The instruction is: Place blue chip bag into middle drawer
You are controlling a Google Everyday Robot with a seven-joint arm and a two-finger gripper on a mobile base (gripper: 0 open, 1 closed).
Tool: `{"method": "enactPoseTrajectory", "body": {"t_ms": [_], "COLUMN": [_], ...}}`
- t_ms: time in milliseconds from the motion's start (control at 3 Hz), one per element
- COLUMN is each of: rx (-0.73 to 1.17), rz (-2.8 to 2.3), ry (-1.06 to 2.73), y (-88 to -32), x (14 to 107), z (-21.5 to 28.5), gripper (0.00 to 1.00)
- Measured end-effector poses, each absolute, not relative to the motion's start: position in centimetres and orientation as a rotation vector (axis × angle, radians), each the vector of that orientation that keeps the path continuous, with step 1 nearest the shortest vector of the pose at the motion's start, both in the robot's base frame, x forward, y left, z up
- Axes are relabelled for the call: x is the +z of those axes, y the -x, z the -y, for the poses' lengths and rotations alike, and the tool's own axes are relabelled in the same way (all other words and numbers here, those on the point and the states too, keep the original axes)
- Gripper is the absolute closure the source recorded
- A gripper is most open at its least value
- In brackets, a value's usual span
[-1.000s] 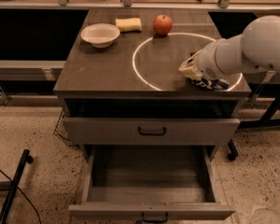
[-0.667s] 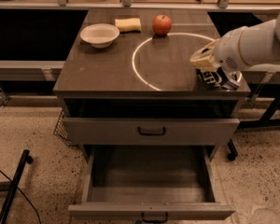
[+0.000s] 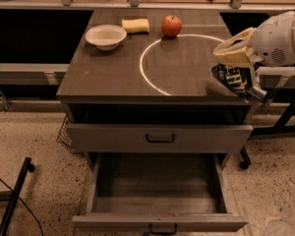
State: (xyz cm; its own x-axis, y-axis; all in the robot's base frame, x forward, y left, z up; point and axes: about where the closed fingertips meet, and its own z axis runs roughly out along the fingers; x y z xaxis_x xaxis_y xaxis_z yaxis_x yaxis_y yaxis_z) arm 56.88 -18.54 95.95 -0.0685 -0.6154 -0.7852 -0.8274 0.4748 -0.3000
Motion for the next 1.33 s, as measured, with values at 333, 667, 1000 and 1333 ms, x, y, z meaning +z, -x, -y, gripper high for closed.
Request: {"method": "enactPoseTrajectory", "body": {"t_ms": [333,667,1000,1333], "rx": [0.375,0.464,0.464,0.570], "rz": [-1.691,-1.596,-1.596,-1.598], "ry": [1.340,1.507,1.507,1.536], "y": [-53.9,-50.6,-50.6,-49.7], "x": [96.4,95.3,95.3,93.3], "z": [16.5,13.4,13.4,12.7], "gripper": [1.00,1.00,1.00,1.00]}}
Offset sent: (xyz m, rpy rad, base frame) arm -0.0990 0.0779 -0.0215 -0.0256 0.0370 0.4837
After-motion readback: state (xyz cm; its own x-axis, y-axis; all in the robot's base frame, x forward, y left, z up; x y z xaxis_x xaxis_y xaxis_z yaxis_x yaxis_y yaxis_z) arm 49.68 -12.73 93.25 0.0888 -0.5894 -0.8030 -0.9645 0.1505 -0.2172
